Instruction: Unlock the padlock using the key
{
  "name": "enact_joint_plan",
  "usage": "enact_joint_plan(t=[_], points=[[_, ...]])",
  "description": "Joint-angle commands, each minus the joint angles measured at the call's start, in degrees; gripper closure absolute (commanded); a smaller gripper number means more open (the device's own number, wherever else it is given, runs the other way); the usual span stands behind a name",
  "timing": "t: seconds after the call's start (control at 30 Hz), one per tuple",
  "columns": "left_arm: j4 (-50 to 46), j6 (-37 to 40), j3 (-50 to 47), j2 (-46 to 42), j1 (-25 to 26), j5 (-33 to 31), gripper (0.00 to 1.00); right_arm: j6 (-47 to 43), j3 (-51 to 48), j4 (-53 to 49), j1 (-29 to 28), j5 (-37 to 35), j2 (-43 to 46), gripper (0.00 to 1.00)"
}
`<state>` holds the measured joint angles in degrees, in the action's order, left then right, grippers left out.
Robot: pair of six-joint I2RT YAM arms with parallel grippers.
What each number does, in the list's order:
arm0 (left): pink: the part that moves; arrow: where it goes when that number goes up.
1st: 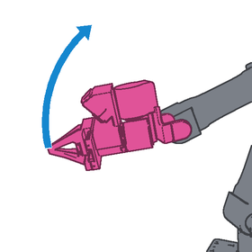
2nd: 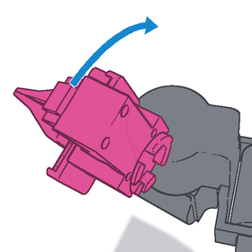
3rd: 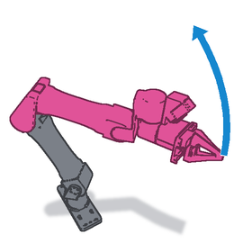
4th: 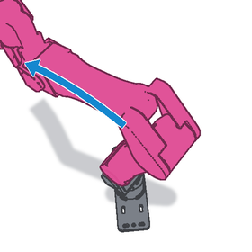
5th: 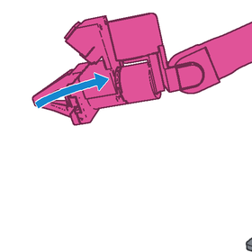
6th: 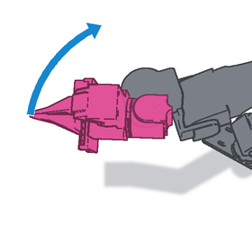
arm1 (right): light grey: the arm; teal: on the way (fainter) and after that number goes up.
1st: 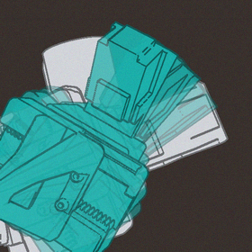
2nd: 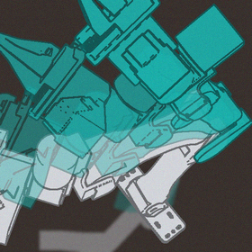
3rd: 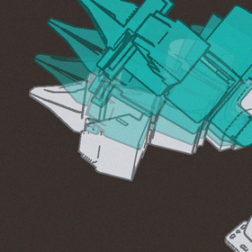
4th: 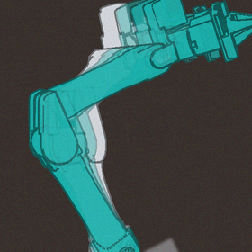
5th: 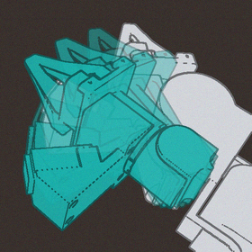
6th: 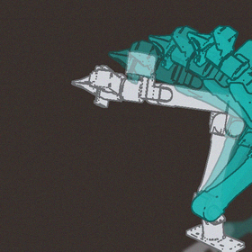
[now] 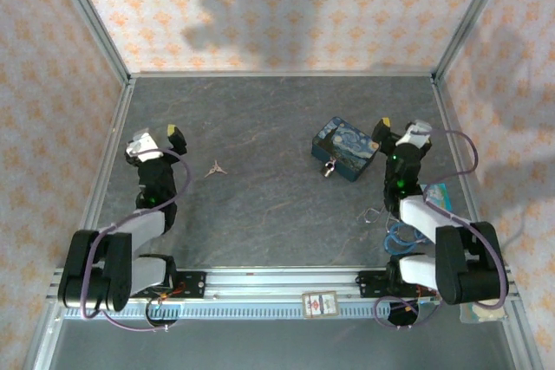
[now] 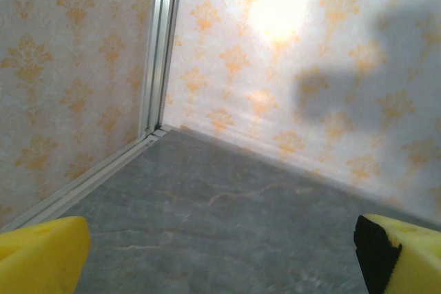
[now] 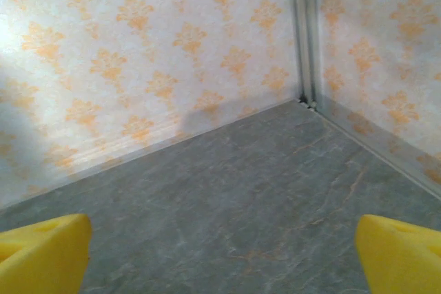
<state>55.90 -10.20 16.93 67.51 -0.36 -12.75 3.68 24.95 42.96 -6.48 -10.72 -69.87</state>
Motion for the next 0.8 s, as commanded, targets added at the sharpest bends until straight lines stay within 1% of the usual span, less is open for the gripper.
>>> enact_joint_plan(t=[0.0,0.03,0.1,0.17,0.23,0.33,0.4,0.5,0.53,0.6,0.67,0.73,0.77], points=[[-15.94,-9.30,6.17,-1.63,0.30,4.16,0.02,4.95,5.00,-17.63,-3.09,0.79,1.35,0.03],[-19.58,-10.72,7.85,-1.31,0.34,6.44,0.04,5.55,6.39,-20.94,-3.99,2.29,1.35,0.04],[-27.23,-16.12,10.87,0.27,0.36,10.31,0.07,7.73,9.31,-27.04,-6.45,5.00,1.16,0.04],[-31.28,-19.55,12.15,2.18,0.38,15.90,0.10,9.53,11.23,-30.56,-9.83,6.53,0.73,0.04],[-32.42,-22.80,12.09,4.63,0.77,21.37,0.13,10.35,13.52,-32.96,-14.04,7.53,-0.56,0.05],[-33.41,-28.19,12.54,8.81,2.48,26.50,0.18,11.10,18.49,-37.92,-20.09,7.86,-4.26,0.08],[-34.38,-29.26,13.57,11.46,5.17,26.62,0.19,12.42,22.09,-41.01,-22.75,8.21,-6.78,0.10],[-36.34,-28.10,15.72,15.00,9.60,22.50,0.19,13.66,26.73,-45.76,-24.38,10.99,-9.96,0.12],[-37.13,-27.74,16.51,16.21,10.16,21.32,0.19,13.75,28.04,-47.40,-24.50,11.38,-10.76,0.12],[-38.67,-27.51,18.09,18.80,10.49,20.16,0.23,14.04,29.17,-49.21,-24.61,10.82,-11.18,0.12],[-40.40,-26.90,19.69,21.34,10.55,18.77,0.29,14.87,29.28,-50.51,-24.59,9.33,-10.31,0.12],[-42.32,-25.88,21.33,23.31,10.63,17.95,0.32,15.51,29.60,-52.45,-24.54,7.74,-9.44,0.12],[-42.93,-25.37,22.08,24.23,10.56,17.85,0.36,15.87,29.78,-53.40,-24.55,6.94,-8.96,0.11]])
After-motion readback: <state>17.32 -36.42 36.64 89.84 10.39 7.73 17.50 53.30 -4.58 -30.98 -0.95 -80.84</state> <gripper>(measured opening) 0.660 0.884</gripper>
